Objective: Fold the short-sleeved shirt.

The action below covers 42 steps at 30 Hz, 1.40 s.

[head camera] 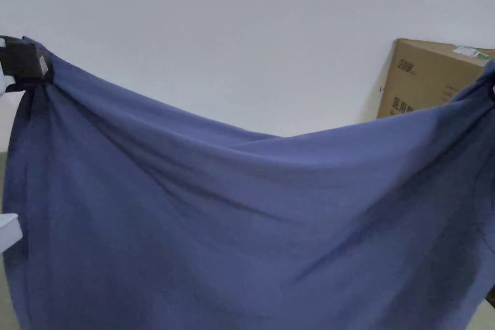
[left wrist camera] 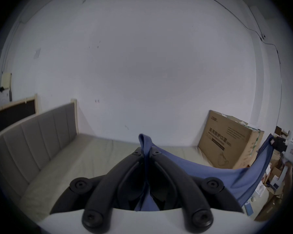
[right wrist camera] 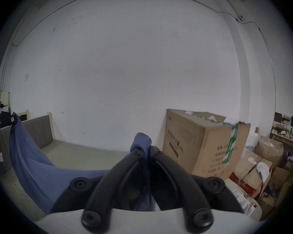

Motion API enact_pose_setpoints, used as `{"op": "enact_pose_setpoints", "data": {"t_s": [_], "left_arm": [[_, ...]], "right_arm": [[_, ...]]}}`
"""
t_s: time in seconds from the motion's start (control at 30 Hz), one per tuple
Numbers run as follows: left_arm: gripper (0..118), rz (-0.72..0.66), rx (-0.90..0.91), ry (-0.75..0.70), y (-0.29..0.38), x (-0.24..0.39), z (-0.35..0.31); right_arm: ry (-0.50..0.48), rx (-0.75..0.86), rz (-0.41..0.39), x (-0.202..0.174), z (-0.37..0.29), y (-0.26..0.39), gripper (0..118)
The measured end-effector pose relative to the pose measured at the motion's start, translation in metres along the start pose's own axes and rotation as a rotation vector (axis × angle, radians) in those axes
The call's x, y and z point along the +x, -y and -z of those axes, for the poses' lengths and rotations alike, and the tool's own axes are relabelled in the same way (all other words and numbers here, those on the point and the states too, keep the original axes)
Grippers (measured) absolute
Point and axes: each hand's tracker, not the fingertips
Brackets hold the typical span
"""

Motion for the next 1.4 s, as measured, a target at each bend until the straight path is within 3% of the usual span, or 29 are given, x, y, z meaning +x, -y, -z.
{"op": "enact_pose_setpoints", "data": {"t_s": [0.3, 0.6, 0.77, 1.07, 1.4], "left_arm": [[5, -0.005, 0.066, -0.048, -0.072, -0.003, 0.078], [5, 0.019, 0.093, -0.114, -0.100, -0.001, 0.151], [5, 0.028, 0.088, -0.131, -0.091, 0.002, 0.179], [5, -0.049, -0.090, -0.044, -0.002, -0.015, 0.186], [5, -0.076, -0.465, -0.004, 0.177, -0.020, 0.121]], "right_arm": [[-0.002, 0.095, 0.120, -0.002, 0.092, -0.074, 5], [0.017, 0.146, 0.138, -0.004, 0.176, -0.091, 5], [0.018, 0.136, 0.157, -0.019, 0.188, -0.076, 5], [-0.027, 0.013, 0.171, -0.004, 0.177, 0.004, 5], [-0.040, -0.383, 0.286, 0.026, 0.103, 0.183, 5]]}}
